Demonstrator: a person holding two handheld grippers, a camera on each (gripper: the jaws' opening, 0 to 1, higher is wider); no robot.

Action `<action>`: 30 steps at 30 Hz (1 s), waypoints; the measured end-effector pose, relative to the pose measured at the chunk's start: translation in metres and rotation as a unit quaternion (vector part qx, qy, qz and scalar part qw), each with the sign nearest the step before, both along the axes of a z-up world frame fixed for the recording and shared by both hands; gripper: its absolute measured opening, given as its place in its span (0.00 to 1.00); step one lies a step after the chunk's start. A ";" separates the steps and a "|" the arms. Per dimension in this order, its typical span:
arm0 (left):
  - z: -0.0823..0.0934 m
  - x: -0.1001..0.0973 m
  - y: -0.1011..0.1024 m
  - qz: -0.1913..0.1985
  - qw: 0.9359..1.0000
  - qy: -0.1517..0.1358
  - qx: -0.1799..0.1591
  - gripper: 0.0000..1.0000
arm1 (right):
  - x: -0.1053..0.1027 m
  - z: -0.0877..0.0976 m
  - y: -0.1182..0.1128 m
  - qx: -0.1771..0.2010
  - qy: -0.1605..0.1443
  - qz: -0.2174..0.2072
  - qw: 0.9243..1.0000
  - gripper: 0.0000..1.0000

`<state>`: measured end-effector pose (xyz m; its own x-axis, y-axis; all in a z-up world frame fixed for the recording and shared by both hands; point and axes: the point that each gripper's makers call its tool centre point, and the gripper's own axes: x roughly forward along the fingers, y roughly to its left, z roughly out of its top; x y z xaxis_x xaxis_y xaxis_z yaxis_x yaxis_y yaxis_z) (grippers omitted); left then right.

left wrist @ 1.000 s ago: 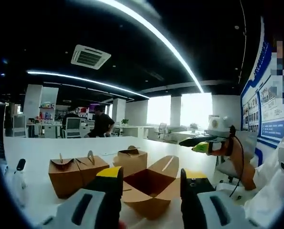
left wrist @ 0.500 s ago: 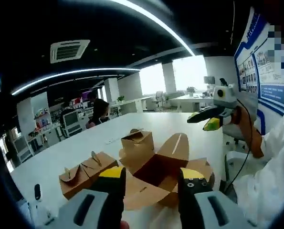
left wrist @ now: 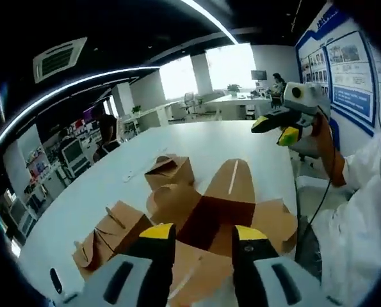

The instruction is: Pick up one paper box from the group, open the paper box, and remove the item inside

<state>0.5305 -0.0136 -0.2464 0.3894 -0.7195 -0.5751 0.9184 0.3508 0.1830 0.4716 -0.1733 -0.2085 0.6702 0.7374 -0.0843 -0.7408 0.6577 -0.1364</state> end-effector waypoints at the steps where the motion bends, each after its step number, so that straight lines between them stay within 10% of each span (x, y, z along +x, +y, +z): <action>1: -0.004 -0.003 -0.003 -0.013 1.000 0.009 0.013 0.35 | 0.001 0.002 -0.003 0.002 -0.003 -0.004 1.000 0.35; 30: -0.103 0.009 -0.034 -0.013 0.973 0.056 0.222 0.30 | -0.001 0.004 -0.003 -0.012 -0.015 -0.006 1.000 0.34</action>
